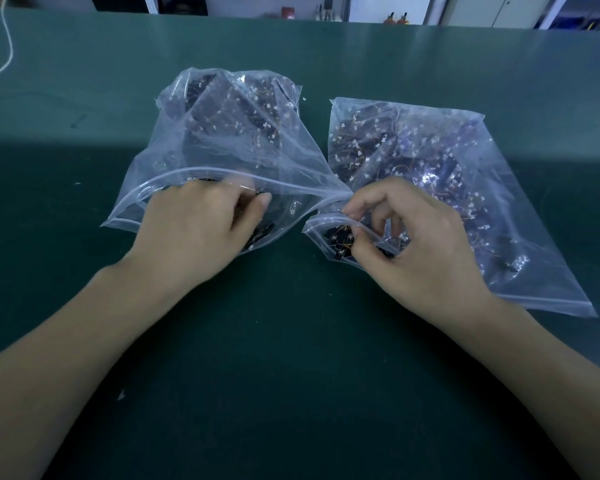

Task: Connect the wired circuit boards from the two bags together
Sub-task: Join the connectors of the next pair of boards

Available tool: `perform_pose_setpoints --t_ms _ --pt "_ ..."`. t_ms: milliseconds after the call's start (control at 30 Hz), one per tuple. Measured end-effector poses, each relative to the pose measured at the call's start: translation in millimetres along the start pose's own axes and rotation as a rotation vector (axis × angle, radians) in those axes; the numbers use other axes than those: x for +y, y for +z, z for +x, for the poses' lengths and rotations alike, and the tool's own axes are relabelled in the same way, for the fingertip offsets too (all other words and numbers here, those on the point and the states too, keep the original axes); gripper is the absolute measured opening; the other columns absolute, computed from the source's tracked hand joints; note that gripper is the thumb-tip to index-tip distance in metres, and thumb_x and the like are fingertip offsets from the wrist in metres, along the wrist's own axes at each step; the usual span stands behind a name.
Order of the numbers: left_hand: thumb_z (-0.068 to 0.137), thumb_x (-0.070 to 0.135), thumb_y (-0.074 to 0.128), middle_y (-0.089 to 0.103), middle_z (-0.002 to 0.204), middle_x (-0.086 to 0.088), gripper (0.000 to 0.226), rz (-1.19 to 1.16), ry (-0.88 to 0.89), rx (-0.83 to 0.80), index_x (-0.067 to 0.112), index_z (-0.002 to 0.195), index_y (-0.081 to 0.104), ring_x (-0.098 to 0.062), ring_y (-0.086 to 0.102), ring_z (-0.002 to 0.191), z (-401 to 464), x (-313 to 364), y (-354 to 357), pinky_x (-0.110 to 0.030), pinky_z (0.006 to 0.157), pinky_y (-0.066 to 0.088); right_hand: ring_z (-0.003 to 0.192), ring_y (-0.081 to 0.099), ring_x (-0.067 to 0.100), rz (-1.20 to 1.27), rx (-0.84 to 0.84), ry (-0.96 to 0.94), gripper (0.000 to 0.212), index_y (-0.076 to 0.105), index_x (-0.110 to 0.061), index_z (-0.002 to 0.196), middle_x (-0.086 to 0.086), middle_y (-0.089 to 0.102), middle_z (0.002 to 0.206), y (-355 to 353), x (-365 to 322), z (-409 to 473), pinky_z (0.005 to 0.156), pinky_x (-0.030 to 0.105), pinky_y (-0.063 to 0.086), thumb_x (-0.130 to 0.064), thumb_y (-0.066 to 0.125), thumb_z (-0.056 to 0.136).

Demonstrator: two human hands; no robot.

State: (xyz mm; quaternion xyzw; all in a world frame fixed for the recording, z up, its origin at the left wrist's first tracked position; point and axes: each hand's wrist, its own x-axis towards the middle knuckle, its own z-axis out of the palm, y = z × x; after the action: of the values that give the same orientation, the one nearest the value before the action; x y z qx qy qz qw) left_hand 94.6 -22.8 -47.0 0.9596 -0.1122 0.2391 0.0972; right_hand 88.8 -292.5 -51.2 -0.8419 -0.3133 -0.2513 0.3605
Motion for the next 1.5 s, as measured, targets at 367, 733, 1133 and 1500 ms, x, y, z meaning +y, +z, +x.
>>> perform_pose_setpoints --t_ms 367,733,1133,1500 --pt "0.087 0.070 0.062 0.064 0.081 0.021 0.027 -0.201 0.136 -0.328 0.043 0.088 0.065 0.008 0.058 0.090 9 -28 -19 -0.013 0.062 0.034 0.078 0.061 0.012 0.022 -0.013 0.014 0.028 0.068 -0.026 0.110 -0.032 0.055 0.088 1 1 -1 0.077 0.010 0.041 -0.008 0.071 0.089" --pt "0.083 0.042 0.072 0.061 0.081 0.024 0.006 -0.109 0.123 -0.356 0.042 0.081 0.067 0.004 0.057 0.080 8 -21 -31 -0.031 0.071 0.046 0.081 0.061 0.015 0.027 -0.030 0.022 0.031 0.066 -0.032 0.110 -0.032 0.056 0.089 2 3 -2 0.075 0.011 0.041 -0.010 0.069 0.088" --pt "0.099 0.023 0.071 0.043 0.068 0.029 0.005 -0.223 0.310 0.063 0.022 0.094 0.070 -0.007 0.048 0.063 0 5 -20 -0.027 0.054 0.044 0.079 0.063 0.017 0.071 -0.045 0.020 0.030 0.071 -0.024 0.126 -0.013 0.066 0.103 0 -1 -2 0.074 0.034 0.054 -0.033 0.076 0.098" --pt "0.108 0.019 0.063 0.069 0.096 0.008 0.012 -0.441 0.390 0.141 0.014 0.108 0.074 -0.016 0.064 0.077 -8 21 -7 -0.035 0.066 0.052 0.083 0.063 0.008 0.109 -0.029 -0.074 0.007 0.081 -0.009 0.103 -0.008 0.070 0.099 4 6 1 0.074 0.025 0.051 -0.014 0.078 0.100"
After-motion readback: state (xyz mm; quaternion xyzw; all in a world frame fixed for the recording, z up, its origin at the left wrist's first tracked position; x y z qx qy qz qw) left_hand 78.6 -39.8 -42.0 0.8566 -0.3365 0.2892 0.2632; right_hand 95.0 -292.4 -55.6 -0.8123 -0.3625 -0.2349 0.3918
